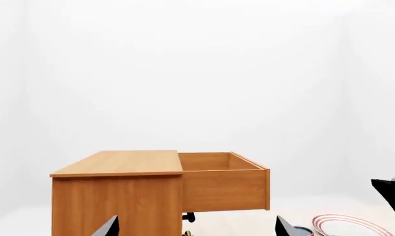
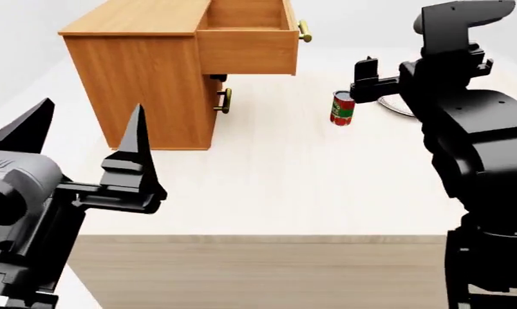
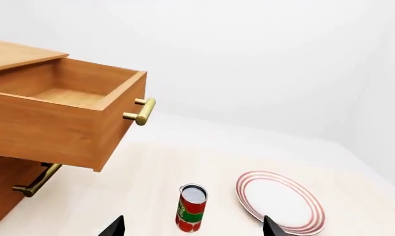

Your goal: Put the bowl in the top drawer of the cabinet.

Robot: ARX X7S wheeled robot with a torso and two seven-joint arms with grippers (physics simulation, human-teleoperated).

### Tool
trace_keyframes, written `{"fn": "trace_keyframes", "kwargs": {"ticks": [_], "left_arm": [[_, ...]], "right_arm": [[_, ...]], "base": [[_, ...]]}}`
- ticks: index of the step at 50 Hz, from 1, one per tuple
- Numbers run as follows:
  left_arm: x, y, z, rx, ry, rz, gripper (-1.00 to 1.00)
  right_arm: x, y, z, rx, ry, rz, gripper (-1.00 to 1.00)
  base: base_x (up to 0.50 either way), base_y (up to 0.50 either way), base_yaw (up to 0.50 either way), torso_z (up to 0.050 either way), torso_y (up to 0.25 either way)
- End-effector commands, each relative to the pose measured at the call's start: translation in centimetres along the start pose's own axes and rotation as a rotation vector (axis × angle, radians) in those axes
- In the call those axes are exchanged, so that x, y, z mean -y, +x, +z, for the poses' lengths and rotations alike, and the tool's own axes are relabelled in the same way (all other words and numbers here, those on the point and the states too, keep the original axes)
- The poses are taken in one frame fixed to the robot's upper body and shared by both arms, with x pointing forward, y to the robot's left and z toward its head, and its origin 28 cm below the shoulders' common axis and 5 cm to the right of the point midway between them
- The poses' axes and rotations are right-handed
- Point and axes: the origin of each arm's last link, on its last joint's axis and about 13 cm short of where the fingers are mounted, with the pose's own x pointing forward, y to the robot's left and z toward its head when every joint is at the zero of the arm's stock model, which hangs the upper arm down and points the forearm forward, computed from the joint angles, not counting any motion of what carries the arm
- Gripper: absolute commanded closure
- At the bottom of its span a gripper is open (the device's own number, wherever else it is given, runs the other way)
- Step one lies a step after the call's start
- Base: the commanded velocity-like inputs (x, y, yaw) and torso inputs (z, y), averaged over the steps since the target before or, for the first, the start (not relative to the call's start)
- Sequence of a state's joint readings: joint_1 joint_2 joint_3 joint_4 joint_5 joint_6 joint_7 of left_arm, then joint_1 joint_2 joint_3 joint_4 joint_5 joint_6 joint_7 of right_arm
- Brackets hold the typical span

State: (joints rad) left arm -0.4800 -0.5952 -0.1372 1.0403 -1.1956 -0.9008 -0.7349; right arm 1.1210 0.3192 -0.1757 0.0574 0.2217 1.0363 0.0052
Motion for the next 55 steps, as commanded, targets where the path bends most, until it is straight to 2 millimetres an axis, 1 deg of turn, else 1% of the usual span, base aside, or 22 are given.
{"fn": "trace_keyframes", "kwargs": {"ticks": [1, 6, 12, 21, 30, 39, 50, 55], "left_arm": [[-0.3, -0.5, 3.3, 0.031, -0.007, -0.014, -1.0], [-0.2, -0.7, 4.2, 0.047, 0.005, -0.032, -1.0], [0.1, -0.7, 4.7, 0.059, 0.007, -0.052, -1.0], [0.2, -1.0, 4.6, 0.055, 0.009, -0.058, -1.0], [0.1, -1.2, 4.8, 0.059, 0.011, -0.058, -1.0], [0.1, -1.4, 5.0, 0.061, 0.011, -0.058, -1.0], [0.0, -1.1, 4.9, 0.061, 0.01, -0.058, -1.0], [0.1, -1.0, 4.9, 0.061, 0.009, -0.06, -1.0]], "right_arm": [[1.1, 3.0, 1.5, -0.024, 0.016, -0.003, -1.0], [1.2, 4.3, 1.9, -0.037, 0.017, 0.0, -1.0], [1.1, 6.1, 2.3, -0.056, 0.01, 0.004, -1.0], [1.2, 7.0, 3.2, -0.061, 0.0, 0.009, -1.0], [1.4, 6.7, 4.8, -0.041, -0.019, 0.015, -1.0], [1.8, 6.5, 5.7, -0.034, -0.029, 0.01, -1.0], [2.3, 5.2, 7.6, -0.049, -0.058, 0.026, -1.0], [2.1, 5.0, 7.8, -0.061, -0.076, 0.035, -1.0]], "base": [[0.02, 0.0, 0.0, 0.0, 0.0], [0.05, 0.0, 0.0, 0.0, 0.0], [0.08, 0.0, 0.0, 0.0, 0.0], [0.1, 0.0, 0.0, 0.0, 0.0], [0.2, 0.0, 0.0, 0.0, 0.0], [0.25, 0.0, 0.0, 0.0, 0.0], [0.26, 0.0, 0.0, 0.0, 0.0], [0.26, 0.0, 0.0, 0.0, 0.0]]}}
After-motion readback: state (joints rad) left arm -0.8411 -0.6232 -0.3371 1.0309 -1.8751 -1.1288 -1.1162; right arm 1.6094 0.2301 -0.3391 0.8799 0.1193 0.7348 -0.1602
